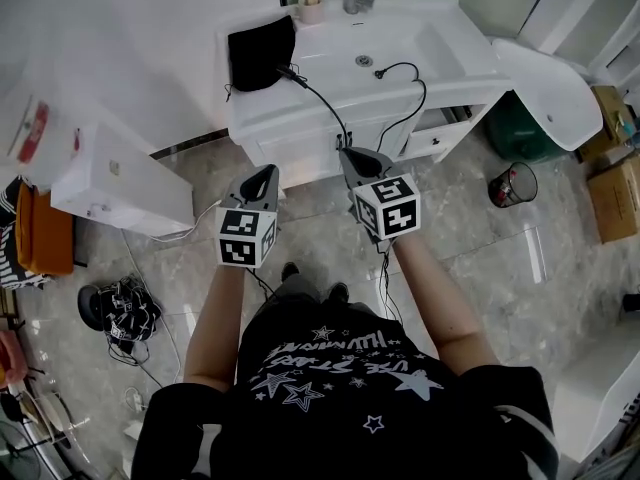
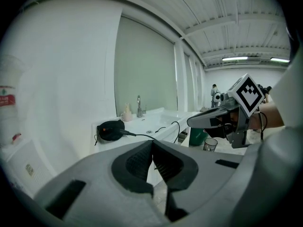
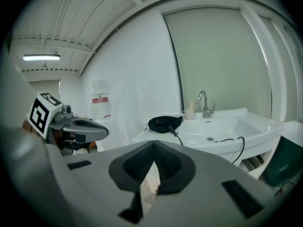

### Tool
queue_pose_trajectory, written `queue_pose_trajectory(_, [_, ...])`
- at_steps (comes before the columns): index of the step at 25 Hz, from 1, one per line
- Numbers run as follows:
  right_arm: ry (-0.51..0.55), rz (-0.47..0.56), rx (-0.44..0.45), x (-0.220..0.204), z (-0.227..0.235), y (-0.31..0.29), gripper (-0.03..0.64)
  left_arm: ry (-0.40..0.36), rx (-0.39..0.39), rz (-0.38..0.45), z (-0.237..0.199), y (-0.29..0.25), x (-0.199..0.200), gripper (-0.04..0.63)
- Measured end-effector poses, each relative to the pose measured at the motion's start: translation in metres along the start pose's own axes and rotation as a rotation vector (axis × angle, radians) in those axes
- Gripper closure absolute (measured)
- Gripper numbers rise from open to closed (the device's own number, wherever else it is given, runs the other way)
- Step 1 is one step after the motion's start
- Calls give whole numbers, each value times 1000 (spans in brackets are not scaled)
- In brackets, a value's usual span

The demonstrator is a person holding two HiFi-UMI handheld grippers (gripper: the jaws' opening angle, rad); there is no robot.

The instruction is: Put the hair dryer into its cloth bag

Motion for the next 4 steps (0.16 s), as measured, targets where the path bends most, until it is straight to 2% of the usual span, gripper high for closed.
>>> queue_pose_trajectory(4, [2,11,-1,0,0,3,611,-6,-7,2,4,-2,2,584])
Point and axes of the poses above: the fingertips, and each gripper's own axes: y backward along the fingers, z to its right, x out of its top, the point moved 10 cm from there along y, backward along the fingers, and after that the axes turned 7 degrees about -z, right-handed, at the moved point
